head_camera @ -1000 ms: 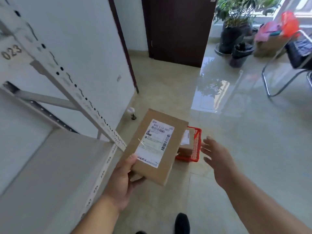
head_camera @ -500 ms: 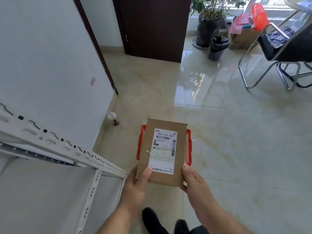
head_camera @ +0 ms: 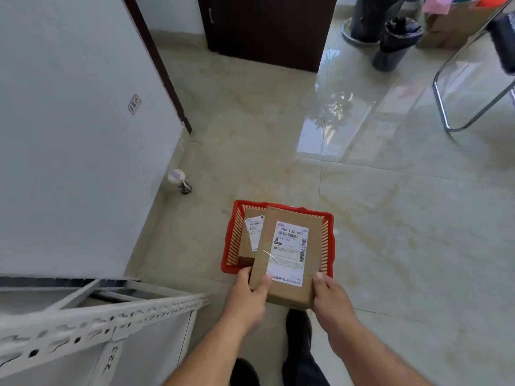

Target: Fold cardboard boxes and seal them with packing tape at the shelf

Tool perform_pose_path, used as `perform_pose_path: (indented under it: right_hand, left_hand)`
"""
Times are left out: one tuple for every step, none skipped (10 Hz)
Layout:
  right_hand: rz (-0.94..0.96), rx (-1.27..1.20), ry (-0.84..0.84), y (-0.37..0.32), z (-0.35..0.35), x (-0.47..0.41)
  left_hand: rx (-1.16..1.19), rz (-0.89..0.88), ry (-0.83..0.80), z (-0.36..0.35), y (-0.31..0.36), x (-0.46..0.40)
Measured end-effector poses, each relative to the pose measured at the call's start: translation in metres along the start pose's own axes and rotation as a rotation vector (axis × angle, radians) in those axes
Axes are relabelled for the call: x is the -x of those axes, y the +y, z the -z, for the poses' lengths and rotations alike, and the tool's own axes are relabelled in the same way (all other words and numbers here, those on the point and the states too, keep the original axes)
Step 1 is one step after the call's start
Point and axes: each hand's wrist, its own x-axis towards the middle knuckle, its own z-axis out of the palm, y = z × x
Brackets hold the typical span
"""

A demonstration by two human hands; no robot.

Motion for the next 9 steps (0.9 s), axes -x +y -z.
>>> perform_pose_path:
  right_hand:
    - [-0.013,-0.004,-0.032,0.009,-0.021,-0.071]
    - [-0.017,0.008,-0.072,0.022,-0.045,-0.134]
    - [-0.014,0.048,-0.118,0.033,-0.068,-0.177]
    - [-0.007,0.067,-0.139,0.033,-0.086,-0.198]
    - [0.004,0.098,-0.16,0.037,-0.1,-0.217]
    - [0.037,0.103,-0.173,0.045,-0.109,-0.233]
    - [0.029,0.107,-0.2,0.055,-0.113,-0.248]
    - [0.006,0.125,-0.236,0.057,-0.115,-0.252]
    - [-0.008,0.131,-0.185,0.066,-0.111,-0.254]
  left_hand:
    - [-0.116,0.013,0.053,-0.007,-0.024,-0.076]
    - [-0.167,0.018,0.086,-0.008,-0.046,-0.137]
    - [-0.159,0.001,0.093,-0.006,-0.068,-0.176]
    - [-0.149,-0.005,0.104,-0.002,-0.086,-0.203]
    - [-0.136,0.019,0.115,0.001,-0.099,-0.226]
    - [-0.132,0.036,0.121,0.003,-0.109,-0.241]
    - [-0.125,0.035,0.124,0.002,-0.114,-0.252]
    - [-0.098,0.042,0.125,0.003,-0.117,-0.255]
    - [-0.011,0.03,0.107,0.007,-0.124,-0.259]
